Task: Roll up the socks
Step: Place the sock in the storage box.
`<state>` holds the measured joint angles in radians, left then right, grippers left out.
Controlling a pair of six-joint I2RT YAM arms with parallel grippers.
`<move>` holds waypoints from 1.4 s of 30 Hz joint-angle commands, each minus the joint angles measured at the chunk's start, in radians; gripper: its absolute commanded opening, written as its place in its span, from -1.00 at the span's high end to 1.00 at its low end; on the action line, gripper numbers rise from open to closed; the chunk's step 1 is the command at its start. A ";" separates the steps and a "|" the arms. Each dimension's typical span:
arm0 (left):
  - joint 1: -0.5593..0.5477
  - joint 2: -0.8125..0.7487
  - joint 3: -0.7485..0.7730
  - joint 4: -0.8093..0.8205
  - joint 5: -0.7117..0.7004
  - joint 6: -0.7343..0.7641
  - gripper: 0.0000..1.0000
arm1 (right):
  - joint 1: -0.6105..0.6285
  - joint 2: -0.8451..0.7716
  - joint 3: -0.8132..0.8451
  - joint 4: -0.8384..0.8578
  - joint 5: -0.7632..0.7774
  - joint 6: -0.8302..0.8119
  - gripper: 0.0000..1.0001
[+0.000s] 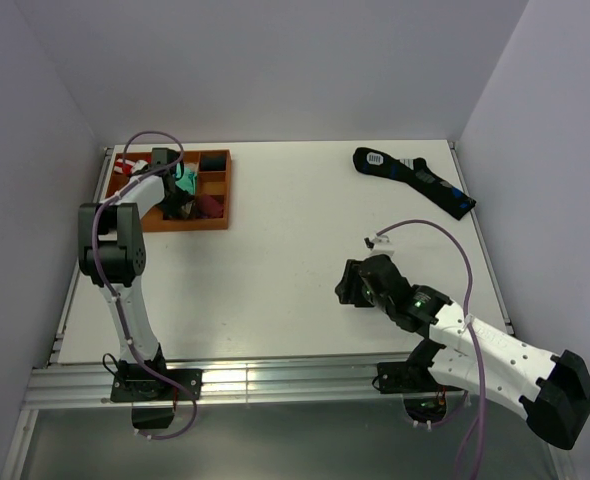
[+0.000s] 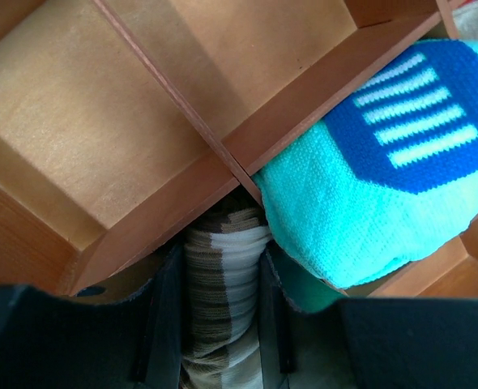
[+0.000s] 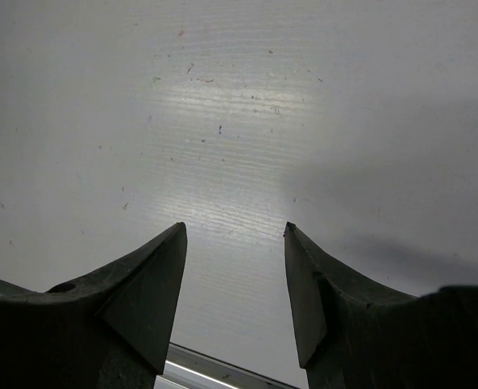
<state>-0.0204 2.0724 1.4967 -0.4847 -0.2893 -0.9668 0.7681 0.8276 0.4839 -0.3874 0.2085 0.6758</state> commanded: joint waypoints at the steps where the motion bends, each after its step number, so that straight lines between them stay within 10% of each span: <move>1: 0.030 0.098 -0.029 -0.198 -0.119 -0.035 0.99 | 0.005 -0.036 0.016 -0.019 0.003 0.010 -0.18; 23: 0.028 -0.026 -0.015 -0.195 -0.077 0.033 -0.13 | 0.005 -0.053 0.016 -0.021 -0.015 0.011 -0.18; 42: 0.028 -0.074 0.082 -0.233 -0.024 0.066 -0.13 | 0.005 -0.036 0.012 -0.004 -0.021 0.011 -0.17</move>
<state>0.0006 2.0445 1.5291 -0.6415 -0.3119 -0.9302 0.7681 0.7891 0.4839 -0.4118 0.1844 0.6827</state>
